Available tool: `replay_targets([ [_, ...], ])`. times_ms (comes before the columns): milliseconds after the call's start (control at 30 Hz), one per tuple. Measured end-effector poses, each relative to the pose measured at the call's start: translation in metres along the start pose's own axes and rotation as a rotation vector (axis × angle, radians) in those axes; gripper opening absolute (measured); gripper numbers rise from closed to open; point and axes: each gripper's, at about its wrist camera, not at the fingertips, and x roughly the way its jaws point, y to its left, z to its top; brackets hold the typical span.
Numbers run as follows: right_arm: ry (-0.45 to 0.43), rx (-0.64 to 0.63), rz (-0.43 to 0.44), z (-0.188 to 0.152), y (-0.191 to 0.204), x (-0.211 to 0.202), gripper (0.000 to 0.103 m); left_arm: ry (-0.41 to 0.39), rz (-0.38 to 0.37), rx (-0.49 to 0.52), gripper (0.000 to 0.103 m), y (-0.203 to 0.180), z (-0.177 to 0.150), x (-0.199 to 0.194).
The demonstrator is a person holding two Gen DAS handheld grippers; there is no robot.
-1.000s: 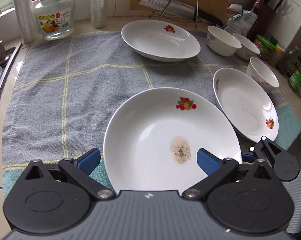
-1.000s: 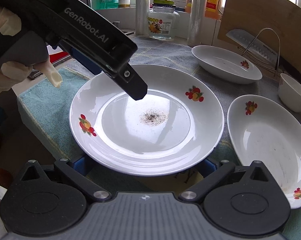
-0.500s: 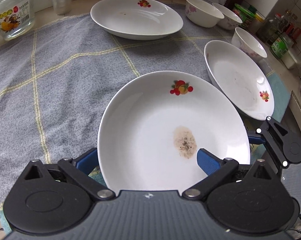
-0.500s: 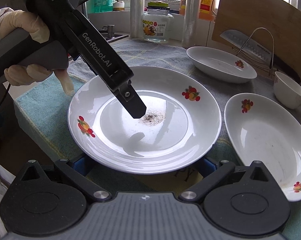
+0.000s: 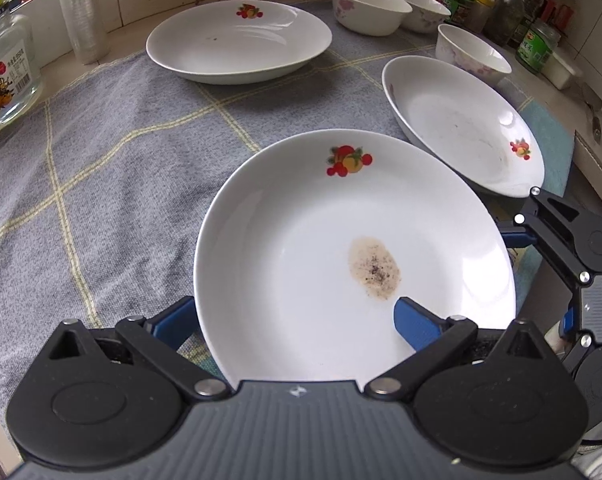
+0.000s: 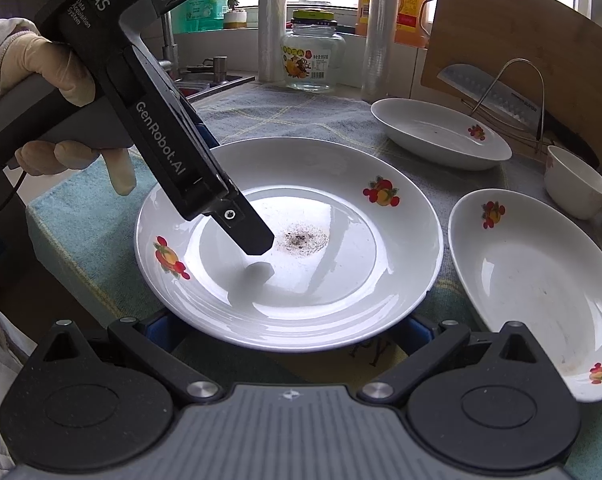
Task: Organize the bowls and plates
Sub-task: 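Lift the stained plate with the left gripper and carry it toward the sink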
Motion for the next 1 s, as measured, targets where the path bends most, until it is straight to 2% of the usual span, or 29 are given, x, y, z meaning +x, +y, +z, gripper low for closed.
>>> replay_targets([
  [100, -0.006, 0.000, 0.000, 0.000, 0.000, 0.000, 0.103, -0.007, -0.060, -0.012, 0.102, 0.007, 0.006, -0.003],
  [300, -0.023, -0.003, 0.002, -0.001, 0.001, 0.000, 0.103, 0.006, -0.092, 0.046, 0.100, 0.011, 0.022, -0.003],
  [400, -0.029, -0.007, 0.005, -0.002, 0.000, -0.001, 0.103, 0.022, -0.115, 0.053, 0.095, 0.015, 0.029, 0.000],
  [533, -0.030, -0.008, 0.009, -0.003, -0.001, -0.002, 0.103, 0.059, -0.156, 0.033, 0.094, 0.022, 0.036, 0.006],
  [933, -0.034, -0.007, 0.009, -0.004, -0.001, -0.002, 0.103, 0.085, -0.181, 0.053, 0.094, 0.025, 0.052, 0.010],
  [1000, -0.031, -0.008, 0.006, -0.003, -0.001, -0.003, 0.103, 0.095, -0.183, 0.060, 0.086, 0.025, 0.053, 0.010],
])
